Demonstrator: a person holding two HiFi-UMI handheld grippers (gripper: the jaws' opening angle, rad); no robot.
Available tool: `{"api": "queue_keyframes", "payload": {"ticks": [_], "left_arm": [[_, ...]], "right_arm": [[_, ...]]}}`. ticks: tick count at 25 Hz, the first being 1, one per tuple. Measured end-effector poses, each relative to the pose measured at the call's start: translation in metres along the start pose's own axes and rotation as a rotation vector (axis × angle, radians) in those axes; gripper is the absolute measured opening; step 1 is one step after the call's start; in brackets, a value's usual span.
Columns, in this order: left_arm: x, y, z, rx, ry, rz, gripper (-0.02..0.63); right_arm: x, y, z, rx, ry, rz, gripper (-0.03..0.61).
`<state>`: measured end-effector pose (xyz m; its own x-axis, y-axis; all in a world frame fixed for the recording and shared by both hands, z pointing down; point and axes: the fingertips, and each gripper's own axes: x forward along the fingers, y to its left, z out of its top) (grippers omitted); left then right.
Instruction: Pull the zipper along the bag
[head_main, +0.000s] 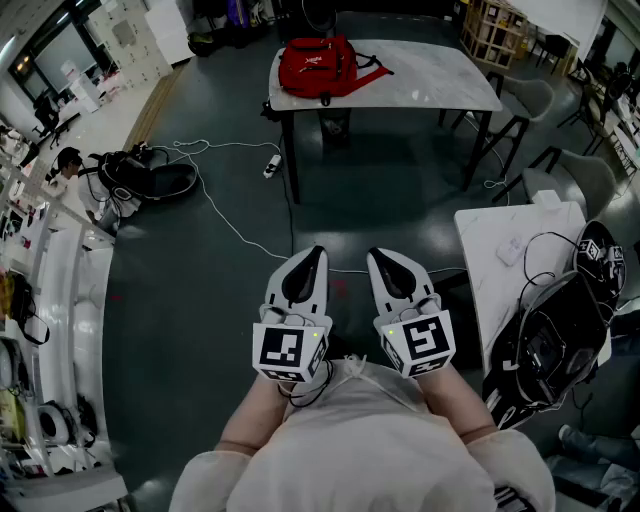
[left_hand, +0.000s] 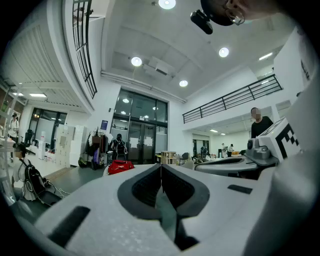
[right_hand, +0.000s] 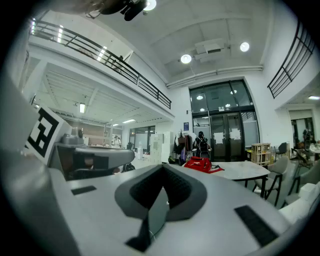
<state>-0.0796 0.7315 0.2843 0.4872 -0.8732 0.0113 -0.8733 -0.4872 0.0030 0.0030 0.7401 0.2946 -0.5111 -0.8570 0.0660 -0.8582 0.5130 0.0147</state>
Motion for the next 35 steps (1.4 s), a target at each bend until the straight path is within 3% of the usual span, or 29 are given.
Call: {"api": "queue_keyframes", "payload": {"ticks": [21, 29, 35], "left_arm": [[0.040, 0.010, -0.016, -0.021, 0.034, -0.025, 0.020], [0.090, 0.045, -0.031, -0.039, 0.055, -0.030, 0.020], [0.154, 0.105, -0.036, -0.082, 0.076, -0.029, 0.020]], "right_arm": [[0.025, -0.032, -0.023, 0.097, 0.033, -0.032, 0.028], [0.080, -0.062, -0.034, 0.103, 0.064, -0.051, 0.028], [0.159, -0.089, -0.028, 0.138, 0.071, -0.051, 0.028]]}}
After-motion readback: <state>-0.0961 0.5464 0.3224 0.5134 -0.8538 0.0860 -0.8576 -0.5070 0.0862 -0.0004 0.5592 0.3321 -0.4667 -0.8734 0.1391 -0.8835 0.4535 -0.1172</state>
